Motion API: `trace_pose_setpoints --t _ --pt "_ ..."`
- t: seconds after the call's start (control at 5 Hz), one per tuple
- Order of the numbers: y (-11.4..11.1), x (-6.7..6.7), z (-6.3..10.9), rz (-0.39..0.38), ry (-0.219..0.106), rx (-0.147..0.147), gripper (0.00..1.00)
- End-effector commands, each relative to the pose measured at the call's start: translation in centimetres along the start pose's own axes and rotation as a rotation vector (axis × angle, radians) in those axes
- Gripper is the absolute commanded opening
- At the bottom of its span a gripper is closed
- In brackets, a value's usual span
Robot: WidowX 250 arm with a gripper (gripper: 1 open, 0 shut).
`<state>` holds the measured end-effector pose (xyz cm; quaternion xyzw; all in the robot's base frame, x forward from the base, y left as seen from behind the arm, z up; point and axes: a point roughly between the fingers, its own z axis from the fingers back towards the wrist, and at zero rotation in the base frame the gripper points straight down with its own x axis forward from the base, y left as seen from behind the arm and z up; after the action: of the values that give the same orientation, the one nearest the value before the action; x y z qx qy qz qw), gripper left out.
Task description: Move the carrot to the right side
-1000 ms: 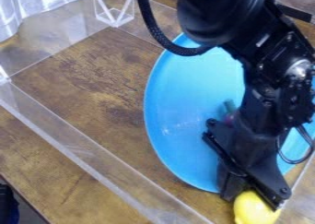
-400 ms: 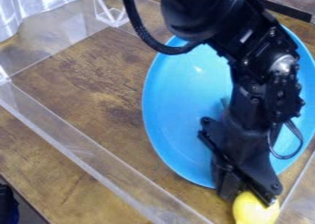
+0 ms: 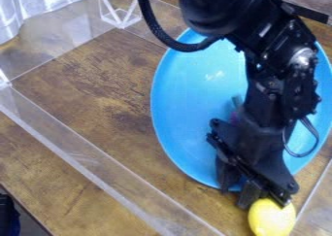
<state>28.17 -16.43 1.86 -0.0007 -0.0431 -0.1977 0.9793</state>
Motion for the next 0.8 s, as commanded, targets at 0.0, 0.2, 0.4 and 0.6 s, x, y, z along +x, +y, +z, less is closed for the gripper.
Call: trace_pose_setpoints --t 0.0,0.2,0.4,0.6 --pt "0.1 -1.2 -0.6 -0.057 0.031 -0.014 1.0" --pt "0.2 -1.7 -0.4 -0.139 0.03 -0.03 1.0" --pt "-0.8 -1.8 -0.3 -0.128 0.029 -0.04 1.0" --pt "-1.7 -1.7 -0.1 -0.116 0.027 -0.048 1.0"
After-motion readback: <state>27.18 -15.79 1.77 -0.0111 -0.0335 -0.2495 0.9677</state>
